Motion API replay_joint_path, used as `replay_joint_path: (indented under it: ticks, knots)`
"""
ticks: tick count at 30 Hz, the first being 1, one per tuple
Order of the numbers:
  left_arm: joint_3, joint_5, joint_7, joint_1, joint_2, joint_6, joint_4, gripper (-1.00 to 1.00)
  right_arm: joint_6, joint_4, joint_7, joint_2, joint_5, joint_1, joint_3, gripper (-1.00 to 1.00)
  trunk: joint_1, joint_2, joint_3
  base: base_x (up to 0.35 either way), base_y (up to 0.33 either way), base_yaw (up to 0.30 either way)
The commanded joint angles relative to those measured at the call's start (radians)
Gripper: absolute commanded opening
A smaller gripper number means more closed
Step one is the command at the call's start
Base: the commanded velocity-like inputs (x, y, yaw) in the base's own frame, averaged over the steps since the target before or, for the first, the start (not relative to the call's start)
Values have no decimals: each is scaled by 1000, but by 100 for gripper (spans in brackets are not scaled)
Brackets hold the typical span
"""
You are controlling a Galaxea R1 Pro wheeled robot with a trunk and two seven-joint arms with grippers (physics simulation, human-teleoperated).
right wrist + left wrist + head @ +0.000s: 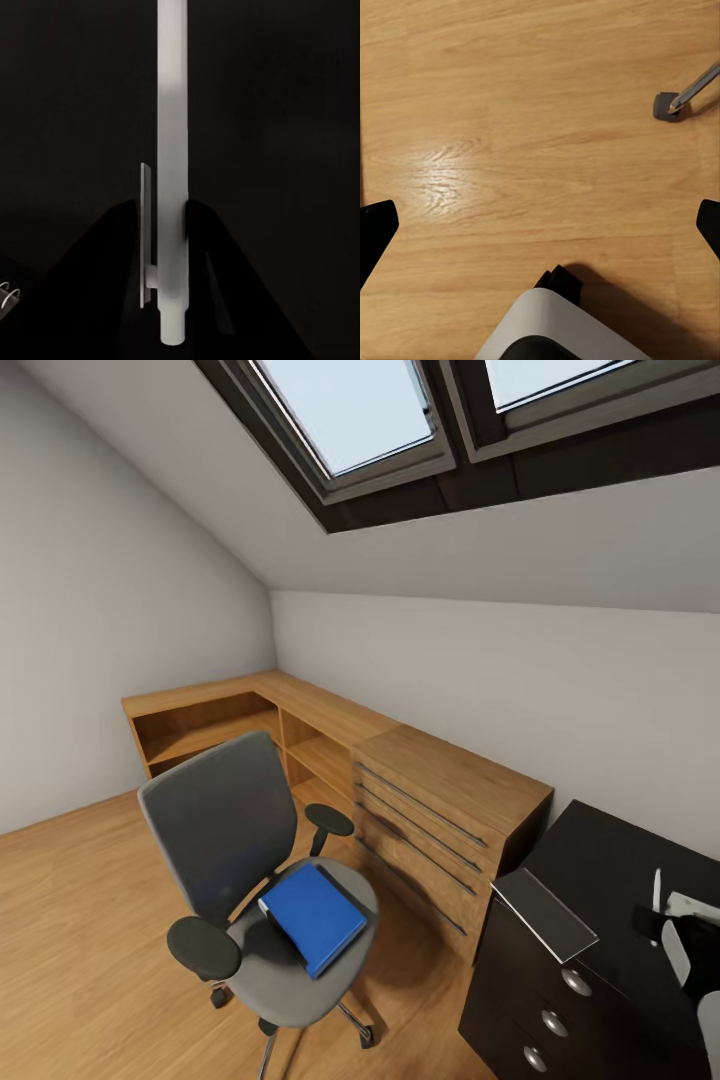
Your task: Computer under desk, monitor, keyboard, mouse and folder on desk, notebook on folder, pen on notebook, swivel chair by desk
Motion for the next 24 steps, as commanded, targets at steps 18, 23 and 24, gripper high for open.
replay_joint_path:
  ticks: [18, 23, 24]
  knots:
    - [-5, 10, 2, 0, -14, -6, -2, 100, 2, 107, 3, -9, 16, -43, -1, -100, 19, -36, -17, 0, 0, 0]
    - [-5, 10, 2, 0, -14, -6, -2, 100, 2, 107, 3, -7, 16, -44, -1, -100, 38, -71, -32, 0, 0, 0]
    - [-5, 10, 2, 0, -14, -6, -2, 100, 2, 107, 3, -7, 16, -44, -1, -100, 42, -78, -36, 0, 0, 0]
